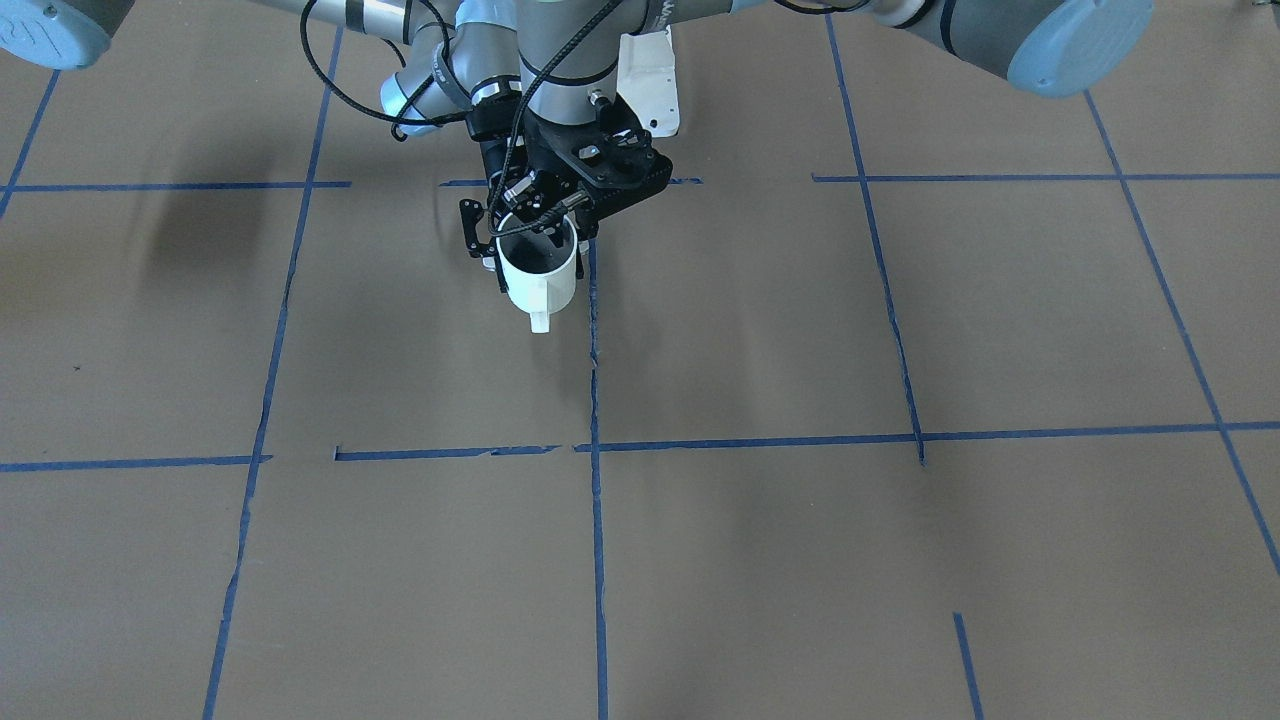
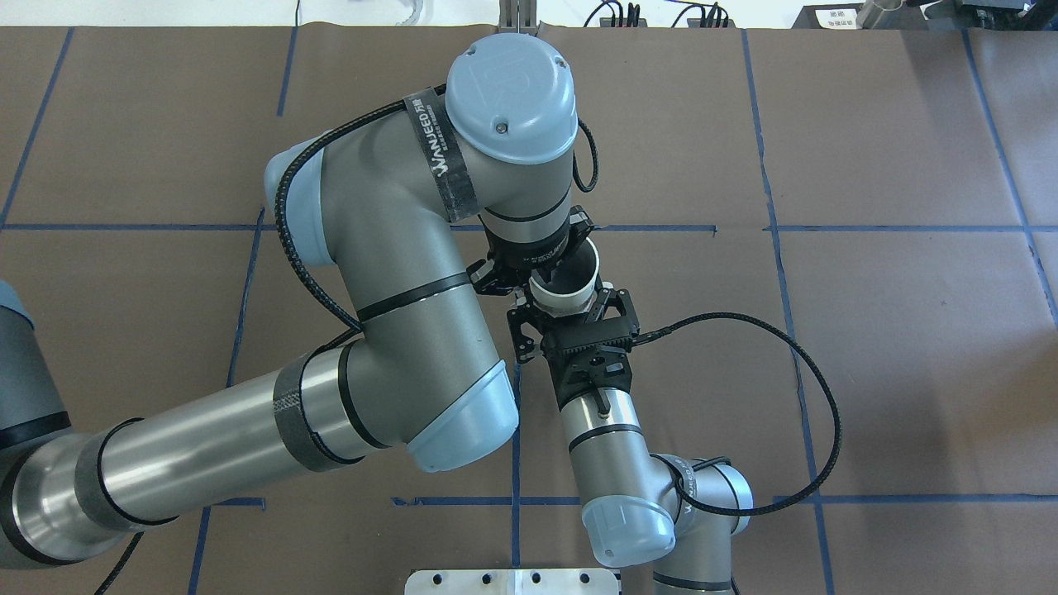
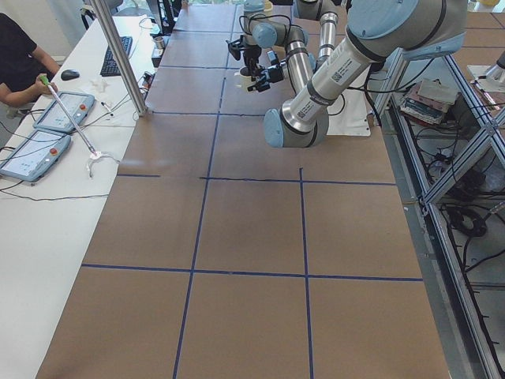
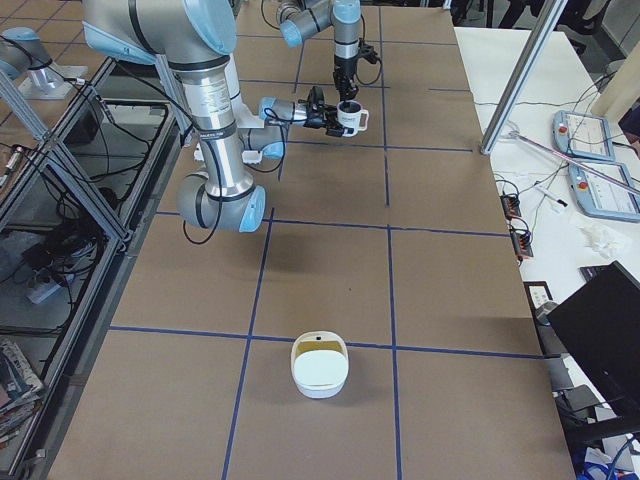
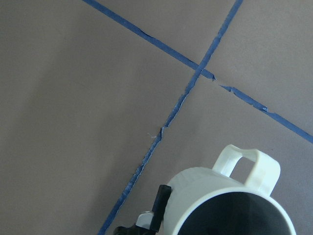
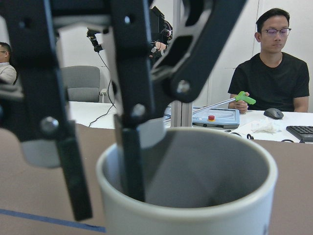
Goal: Left arm hands cup to right arm to dump lemon
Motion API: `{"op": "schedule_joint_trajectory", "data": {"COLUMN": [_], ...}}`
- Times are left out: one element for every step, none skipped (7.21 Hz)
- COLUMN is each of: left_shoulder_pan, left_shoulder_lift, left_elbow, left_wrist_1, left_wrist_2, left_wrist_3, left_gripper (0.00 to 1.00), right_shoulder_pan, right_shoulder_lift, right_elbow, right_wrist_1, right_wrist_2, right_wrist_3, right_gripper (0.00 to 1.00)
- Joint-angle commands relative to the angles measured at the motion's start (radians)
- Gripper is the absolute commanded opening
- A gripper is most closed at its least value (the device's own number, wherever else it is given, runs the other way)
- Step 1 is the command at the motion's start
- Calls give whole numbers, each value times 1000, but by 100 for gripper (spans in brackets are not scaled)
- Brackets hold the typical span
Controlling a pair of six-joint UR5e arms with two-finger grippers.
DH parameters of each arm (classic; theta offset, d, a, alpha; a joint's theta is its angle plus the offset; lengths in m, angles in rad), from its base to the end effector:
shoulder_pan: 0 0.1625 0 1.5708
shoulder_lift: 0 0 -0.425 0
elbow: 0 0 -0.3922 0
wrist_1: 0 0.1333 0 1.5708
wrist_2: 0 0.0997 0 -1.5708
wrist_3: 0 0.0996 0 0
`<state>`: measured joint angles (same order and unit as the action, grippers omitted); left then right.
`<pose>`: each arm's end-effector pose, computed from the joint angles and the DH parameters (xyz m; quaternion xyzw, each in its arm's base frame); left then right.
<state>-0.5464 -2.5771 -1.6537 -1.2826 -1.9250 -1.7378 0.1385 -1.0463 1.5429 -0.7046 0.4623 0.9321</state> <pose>0.5273 -0.4363 0.0357 -0.0870 0.4075 -0.2522 0.8734 -0.5850 -0.3061 0.2551 0.5812 -0.3408 0.1577 0.7219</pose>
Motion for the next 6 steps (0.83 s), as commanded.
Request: {"op": "schedule_joint_trajectory", "data": {"left_shoulder_pan": [0,0,-1,-1,-1,-1], "left_shoulder_lift": [-1,0,0,0,-1,-1], "left_elbow": [-3,-8,-18,-18,-20,-34], "left_wrist_1": [0,0,-1,-1,-1,0], "left_wrist_2": [0,0,-2,-2,-2,-2], "left_wrist_3": [0,0,0,-2,0,-2], "left_gripper": [0,0,0,0,0,0], "right_shoulder_pan": [7,7,3,0,-2,-3], "right_shoulder_lift": [0,0,-4,-3,-3,-5], "right_elbow": [-1,-1,-7,-9,-10,-18], "right_wrist_1": [7,34,59,62,60,59], "right_wrist_2": [-5,-2,1,2,4,6], "right_wrist_3": [17,22,20,20,20,19], "right_gripper": [62,99,99,99,100,100]}}
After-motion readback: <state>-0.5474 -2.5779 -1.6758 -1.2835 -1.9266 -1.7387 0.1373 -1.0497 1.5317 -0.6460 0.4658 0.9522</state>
